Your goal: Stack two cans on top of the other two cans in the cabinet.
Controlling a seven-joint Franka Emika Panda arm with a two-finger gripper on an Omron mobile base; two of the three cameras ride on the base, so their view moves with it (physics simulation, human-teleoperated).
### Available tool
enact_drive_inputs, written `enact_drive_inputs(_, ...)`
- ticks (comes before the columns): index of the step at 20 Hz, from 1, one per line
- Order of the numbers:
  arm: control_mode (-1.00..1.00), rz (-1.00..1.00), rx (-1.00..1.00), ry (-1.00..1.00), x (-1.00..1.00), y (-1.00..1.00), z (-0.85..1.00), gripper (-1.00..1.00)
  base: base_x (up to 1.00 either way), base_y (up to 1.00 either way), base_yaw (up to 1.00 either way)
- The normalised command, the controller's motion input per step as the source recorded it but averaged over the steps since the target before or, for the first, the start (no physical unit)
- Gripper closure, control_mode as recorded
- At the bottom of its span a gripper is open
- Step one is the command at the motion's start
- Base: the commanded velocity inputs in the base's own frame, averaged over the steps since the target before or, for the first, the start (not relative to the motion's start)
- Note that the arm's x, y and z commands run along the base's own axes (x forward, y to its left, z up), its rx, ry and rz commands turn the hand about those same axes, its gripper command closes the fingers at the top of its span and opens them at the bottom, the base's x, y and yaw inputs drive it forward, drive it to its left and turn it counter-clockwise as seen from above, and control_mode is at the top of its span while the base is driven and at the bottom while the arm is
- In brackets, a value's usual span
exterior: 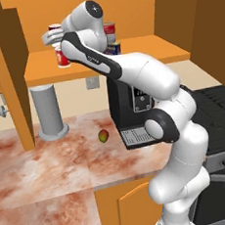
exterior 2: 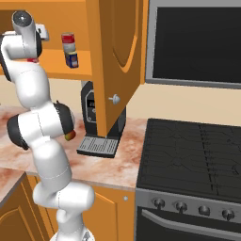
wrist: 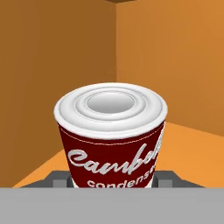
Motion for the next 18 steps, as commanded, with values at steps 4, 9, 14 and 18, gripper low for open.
enact_drive_inputs(4,-1.0,0.0,-0.03,0.0,0.0,-0.09,-0.02,1.0,0.0,0.0,0.0)
enact_drive_inputs(9,-1.0,0.0,0.0,0.0,-0.01,-0.07,-0.01,1.0,0.0,0.0,0.0)
enact_drive_inputs(14,-1.0,0.0,0.0,0.0,-0.02,0.01,-0.01,1.0,0.0,0.0,0.0)
enact_drive_inputs(18,-1.0,0.0,0.0,0.0,-0.06,0.01,0.0,1.0,0.0,0.0,0.0)
